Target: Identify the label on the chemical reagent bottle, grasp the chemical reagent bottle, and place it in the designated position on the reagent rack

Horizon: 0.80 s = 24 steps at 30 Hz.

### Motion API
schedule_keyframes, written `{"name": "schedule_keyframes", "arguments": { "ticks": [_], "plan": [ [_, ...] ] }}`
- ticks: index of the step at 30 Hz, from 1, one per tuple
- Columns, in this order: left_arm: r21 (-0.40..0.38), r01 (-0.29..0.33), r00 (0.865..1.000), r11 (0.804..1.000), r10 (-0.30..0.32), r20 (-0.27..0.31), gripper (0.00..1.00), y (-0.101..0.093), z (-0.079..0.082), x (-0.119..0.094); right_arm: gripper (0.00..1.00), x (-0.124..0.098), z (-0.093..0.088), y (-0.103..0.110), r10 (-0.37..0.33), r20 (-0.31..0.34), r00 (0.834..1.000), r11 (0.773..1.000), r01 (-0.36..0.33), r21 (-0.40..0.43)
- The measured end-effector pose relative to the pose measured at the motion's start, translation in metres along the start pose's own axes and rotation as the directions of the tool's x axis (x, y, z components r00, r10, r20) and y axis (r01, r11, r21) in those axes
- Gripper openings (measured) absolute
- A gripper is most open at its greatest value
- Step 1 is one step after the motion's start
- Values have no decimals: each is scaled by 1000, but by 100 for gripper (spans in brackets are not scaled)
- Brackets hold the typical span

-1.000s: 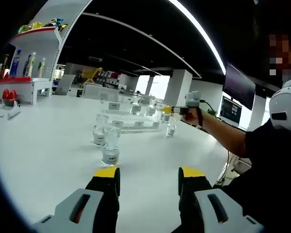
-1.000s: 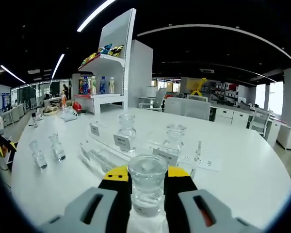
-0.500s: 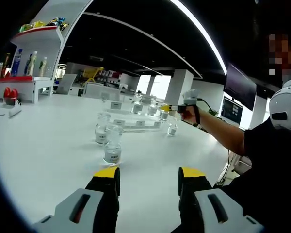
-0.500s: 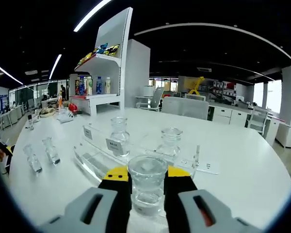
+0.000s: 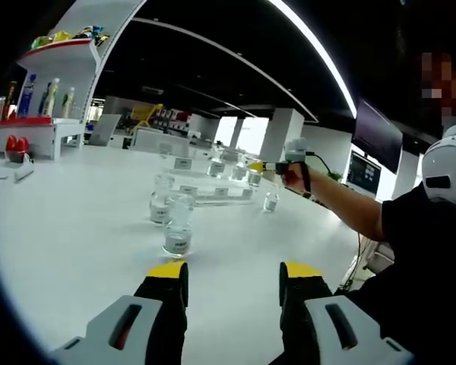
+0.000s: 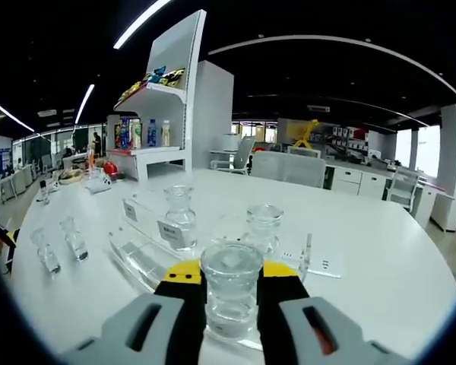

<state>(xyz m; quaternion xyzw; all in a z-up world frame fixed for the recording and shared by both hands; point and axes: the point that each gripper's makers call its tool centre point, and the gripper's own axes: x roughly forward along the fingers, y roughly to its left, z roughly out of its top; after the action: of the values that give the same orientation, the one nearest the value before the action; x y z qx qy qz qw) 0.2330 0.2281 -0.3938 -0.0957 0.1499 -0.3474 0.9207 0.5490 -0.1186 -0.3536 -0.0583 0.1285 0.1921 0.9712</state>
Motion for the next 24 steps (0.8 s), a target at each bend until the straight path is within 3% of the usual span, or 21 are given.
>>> {"name": "schedule_keyframes", "arguments": {
  "ticks": [24],
  "plan": [
    [2,-8,1000,1000,8,-5,48,1,1,-1,24,13,-1,3,-16,4,1000,1000,16,9]
  ]
}}
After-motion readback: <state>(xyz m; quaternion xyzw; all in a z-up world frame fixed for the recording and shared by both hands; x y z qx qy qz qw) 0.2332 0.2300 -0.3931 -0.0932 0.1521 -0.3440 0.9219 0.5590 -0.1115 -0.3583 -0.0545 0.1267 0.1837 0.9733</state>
